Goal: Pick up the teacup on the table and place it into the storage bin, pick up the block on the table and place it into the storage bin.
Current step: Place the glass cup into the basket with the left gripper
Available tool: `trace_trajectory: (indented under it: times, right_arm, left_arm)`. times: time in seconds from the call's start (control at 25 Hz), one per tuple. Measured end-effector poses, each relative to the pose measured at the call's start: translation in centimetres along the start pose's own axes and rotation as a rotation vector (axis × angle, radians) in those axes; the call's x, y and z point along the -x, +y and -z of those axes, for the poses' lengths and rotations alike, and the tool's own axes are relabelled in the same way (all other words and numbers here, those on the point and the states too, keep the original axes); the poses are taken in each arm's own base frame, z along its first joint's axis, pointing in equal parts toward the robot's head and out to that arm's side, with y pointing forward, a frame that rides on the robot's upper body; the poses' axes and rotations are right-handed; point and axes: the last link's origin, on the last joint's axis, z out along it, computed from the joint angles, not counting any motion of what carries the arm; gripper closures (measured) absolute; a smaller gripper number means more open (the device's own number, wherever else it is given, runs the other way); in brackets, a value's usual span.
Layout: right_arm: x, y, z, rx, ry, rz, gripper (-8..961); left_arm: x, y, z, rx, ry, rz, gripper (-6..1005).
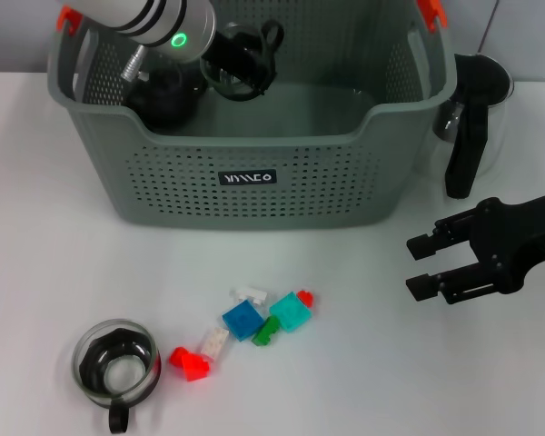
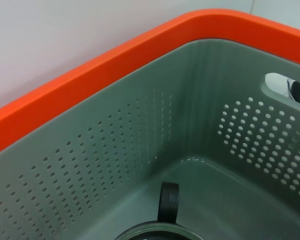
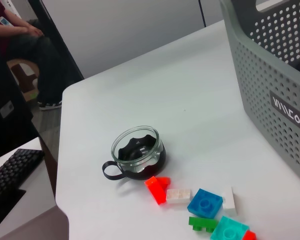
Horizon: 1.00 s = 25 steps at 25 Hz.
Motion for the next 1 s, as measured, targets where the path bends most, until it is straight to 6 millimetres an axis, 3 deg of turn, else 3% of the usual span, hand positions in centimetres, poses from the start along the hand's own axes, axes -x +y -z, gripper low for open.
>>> trace_trajectory:
  times: [1.0]
  right_arm:
    - [-0.09,-0.06,-0.19,-0.007,-0.004,0.001,308]
  left_arm:
    - [0.53,0.81,-0.67,0.001,-0.023,-0.037,954]
